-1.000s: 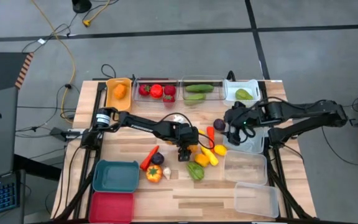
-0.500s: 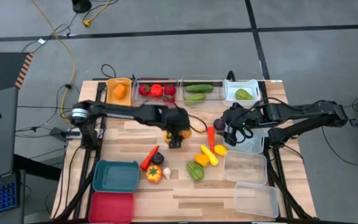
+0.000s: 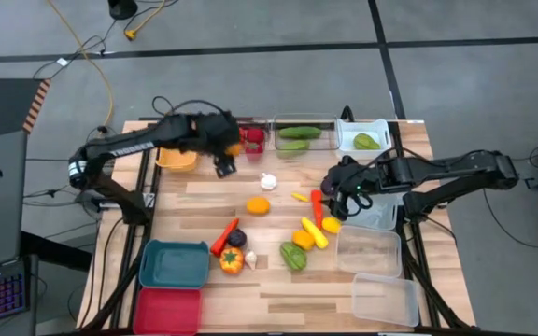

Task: Sort produce into baskets
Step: Put the brown potato into the yellow bin

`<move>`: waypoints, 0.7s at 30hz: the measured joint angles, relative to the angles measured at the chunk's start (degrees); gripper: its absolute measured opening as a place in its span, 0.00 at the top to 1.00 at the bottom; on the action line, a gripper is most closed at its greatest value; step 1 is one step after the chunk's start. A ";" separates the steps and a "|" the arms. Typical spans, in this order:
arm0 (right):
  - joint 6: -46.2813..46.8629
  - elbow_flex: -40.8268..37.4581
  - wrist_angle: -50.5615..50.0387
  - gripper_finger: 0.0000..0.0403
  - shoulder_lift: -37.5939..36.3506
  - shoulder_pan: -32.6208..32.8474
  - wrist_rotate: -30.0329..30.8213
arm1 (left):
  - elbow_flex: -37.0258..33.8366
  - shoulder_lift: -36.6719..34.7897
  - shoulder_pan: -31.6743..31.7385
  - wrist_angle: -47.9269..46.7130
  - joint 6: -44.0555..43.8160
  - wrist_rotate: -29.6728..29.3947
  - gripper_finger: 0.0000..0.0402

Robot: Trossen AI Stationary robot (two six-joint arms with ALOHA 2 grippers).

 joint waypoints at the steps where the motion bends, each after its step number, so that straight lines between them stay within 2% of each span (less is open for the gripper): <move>1: 0.00 0.00 0.01 0.02 0.40 0.17 0.00 | 0.00 -0.59 1.45 -1.49 -0.41 -0.60 0.32; 11: -0.07 0.00 0.87 0.02 5.70 0.23 -0.10 | -0.98 -2.54 15.96 -9.51 -2.00 -2.04 0.32; 21: -0.07 0.00 2.83 0.02 7.97 3.05 -0.11 | -9.78 -2.44 27.11 -9.46 -2.18 -2.05 0.32</move>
